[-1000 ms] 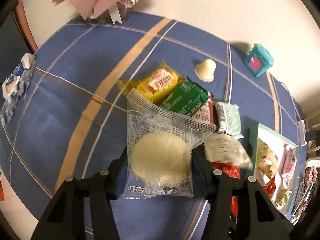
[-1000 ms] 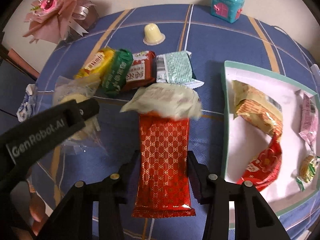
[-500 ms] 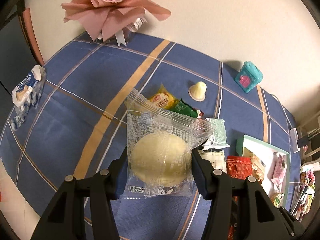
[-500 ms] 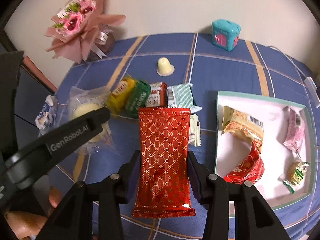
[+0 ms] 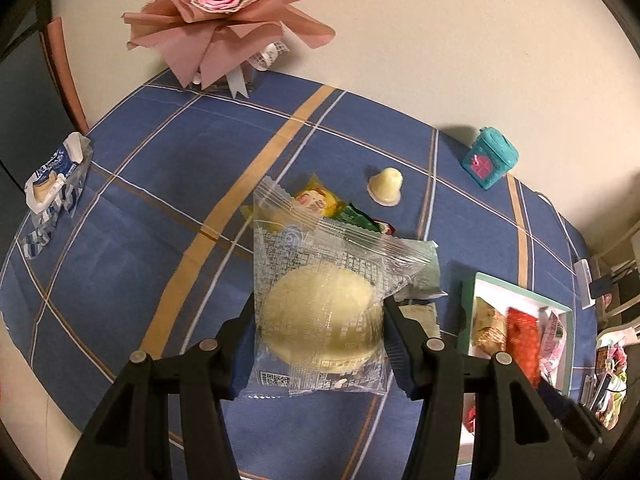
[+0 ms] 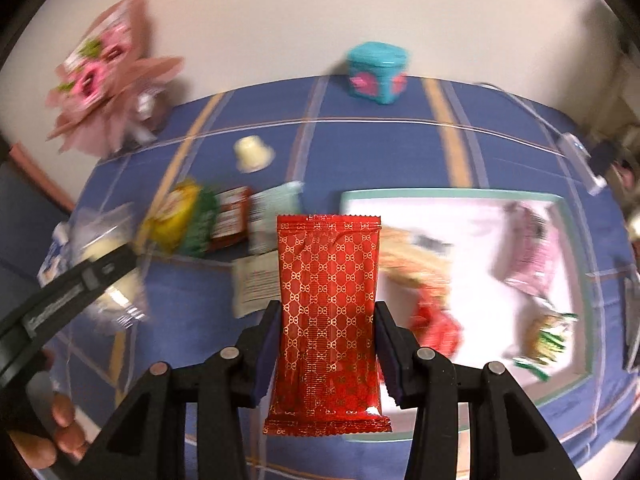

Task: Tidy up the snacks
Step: 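Carry the bun pack and red pack over the white tray and release both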

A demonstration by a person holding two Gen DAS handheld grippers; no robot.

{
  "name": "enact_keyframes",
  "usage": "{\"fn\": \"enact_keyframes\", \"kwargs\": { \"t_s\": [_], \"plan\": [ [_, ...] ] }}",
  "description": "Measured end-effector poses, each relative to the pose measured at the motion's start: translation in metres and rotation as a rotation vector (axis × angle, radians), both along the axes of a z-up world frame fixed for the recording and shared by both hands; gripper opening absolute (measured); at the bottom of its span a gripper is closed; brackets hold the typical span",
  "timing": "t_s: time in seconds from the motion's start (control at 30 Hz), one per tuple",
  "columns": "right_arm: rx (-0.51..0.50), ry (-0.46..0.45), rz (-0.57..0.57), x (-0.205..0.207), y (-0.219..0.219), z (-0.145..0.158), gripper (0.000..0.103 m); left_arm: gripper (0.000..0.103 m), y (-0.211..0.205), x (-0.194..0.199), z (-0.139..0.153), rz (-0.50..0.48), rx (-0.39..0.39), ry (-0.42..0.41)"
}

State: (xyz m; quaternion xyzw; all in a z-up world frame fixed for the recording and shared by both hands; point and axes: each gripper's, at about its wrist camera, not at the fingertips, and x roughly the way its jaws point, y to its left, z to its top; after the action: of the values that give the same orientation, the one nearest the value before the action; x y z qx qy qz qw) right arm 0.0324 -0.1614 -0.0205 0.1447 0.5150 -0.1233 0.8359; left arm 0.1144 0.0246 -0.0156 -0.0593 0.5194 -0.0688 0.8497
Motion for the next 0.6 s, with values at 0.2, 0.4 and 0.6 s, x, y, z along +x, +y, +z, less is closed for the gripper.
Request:
{"fn": "enact_keyframes", "kwargs": {
  "t_s": [0.2,0.4,0.6],
  "plan": [
    [0.015,0.007,-0.182,-0.025,-0.068,0.001,0.047,0.058,-0.035,-0.009,0.001,-0.073,0.015,-0.006],
    [0.008,-0.005,-0.306,-0.051,-0.121,0.005,0.047,0.058,-0.086,-0.026,0.002,-0.197,0.027,-0.018],
    [0.003,-0.02,-0.38,-0.075,-0.157,0.008,0.047,0.058,-0.144,-0.055,0.001,-0.352,0.04,-0.026]
  ]
}}
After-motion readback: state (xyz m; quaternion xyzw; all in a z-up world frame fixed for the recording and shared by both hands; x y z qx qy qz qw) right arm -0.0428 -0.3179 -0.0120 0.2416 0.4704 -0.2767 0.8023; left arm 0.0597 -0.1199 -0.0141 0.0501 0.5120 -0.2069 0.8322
